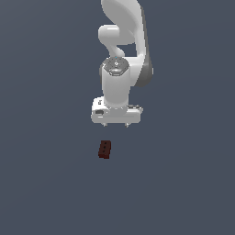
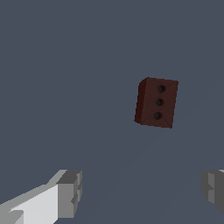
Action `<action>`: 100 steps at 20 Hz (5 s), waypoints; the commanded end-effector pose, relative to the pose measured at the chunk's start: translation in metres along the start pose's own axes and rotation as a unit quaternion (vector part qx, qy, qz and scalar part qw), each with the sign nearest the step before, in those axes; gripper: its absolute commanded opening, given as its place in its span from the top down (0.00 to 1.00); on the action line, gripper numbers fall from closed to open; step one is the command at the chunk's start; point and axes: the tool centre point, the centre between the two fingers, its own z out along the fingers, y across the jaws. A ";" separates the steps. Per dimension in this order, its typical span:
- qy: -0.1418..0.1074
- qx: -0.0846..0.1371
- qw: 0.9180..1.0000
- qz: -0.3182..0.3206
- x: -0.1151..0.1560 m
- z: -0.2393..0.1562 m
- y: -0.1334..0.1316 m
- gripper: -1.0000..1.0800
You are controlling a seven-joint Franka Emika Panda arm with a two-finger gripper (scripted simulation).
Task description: Pick up the object and move it to a goal position.
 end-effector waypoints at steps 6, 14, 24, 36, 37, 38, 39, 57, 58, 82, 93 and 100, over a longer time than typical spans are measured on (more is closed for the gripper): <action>0.002 0.007 1.000 -0.005 0.002 -0.006 -0.011 0.04; 0.004 0.014 1.000 -0.012 0.003 -0.013 -0.022 0.04; 0.005 0.013 1.000 0.012 0.024 0.013 -0.001 0.04; 0.006 0.008 0.998 0.059 0.057 0.071 0.047 0.04; 0.006 0.007 0.998 0.061 0.058 0.074 0.049 0.04; 0.006 0.007 0.998 0.063 0.059 0.076 0.051 0.04; 0.006 0.007 0.998 0.064 0.060 0.078 0.052 0.04; 0.006 0.006 0.998 0.067 0.060 0.128 0.055 0.04; 0.006 0.006 0.998 0.067 0.061 0.130 0.055 0.04; 0.006 0.006 0.998 0.067 0.065 0.122 0.021 1.00; 0.006 0.006 0.998 0.067 0.079 0.085 -0.095 1.00; 0.006 0.006 0.998 0.067 0.090 0.061 -0.170 1.00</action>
